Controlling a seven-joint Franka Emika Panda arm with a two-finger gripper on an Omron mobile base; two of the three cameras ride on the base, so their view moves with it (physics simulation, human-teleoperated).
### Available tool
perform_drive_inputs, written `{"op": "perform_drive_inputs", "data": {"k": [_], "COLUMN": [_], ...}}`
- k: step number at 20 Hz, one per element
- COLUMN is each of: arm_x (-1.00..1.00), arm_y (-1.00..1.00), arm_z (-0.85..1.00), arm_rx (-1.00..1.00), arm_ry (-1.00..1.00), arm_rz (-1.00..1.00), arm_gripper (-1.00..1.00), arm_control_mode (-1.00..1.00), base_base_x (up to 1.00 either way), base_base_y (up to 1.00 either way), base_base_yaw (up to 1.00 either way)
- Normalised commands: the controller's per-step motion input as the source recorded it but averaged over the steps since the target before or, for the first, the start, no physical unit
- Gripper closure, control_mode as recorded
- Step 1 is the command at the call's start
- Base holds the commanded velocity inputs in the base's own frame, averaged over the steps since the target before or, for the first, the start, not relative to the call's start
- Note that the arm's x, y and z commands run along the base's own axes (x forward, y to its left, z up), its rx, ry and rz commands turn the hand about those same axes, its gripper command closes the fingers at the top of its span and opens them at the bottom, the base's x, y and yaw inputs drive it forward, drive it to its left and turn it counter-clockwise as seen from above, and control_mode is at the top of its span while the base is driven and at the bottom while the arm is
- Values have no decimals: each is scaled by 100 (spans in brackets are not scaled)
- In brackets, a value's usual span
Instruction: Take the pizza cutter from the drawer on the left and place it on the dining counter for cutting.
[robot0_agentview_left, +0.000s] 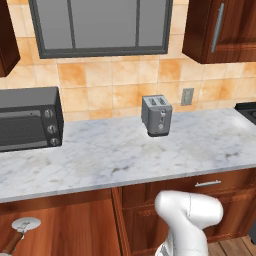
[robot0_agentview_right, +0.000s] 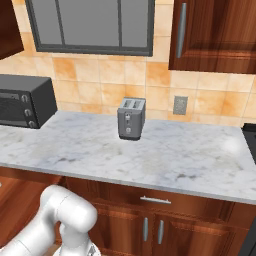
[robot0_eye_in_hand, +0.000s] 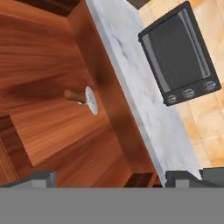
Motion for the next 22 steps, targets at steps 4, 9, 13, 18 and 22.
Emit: {"op": "perform_drive_inputs", "data": {"k": [4, 9, 13, 18, 22], "arm_x": [85, 96, 100, 81, 53], "arm_y": [-37, -25, -20, 0, 38], "arm_z": [15, 7, 0, -1, -2], "arm_rx": [11, 8, 5, 1, 0], "arm_ry": [26, 25, 25, 22, 25], "arm_rz": [0, 0, 0, -1, -14], "arm_gripper": [-100, -100, -100, -100, -100], "arm_control_mode": [-100, -100, -100, -100, -100], "base_base_x": [0, 0, 0, 0, 0], "base_base_y": [0, 0, 0, 0, 0], "base_base_yaw": [0, 0, 0, 0, 0]}}
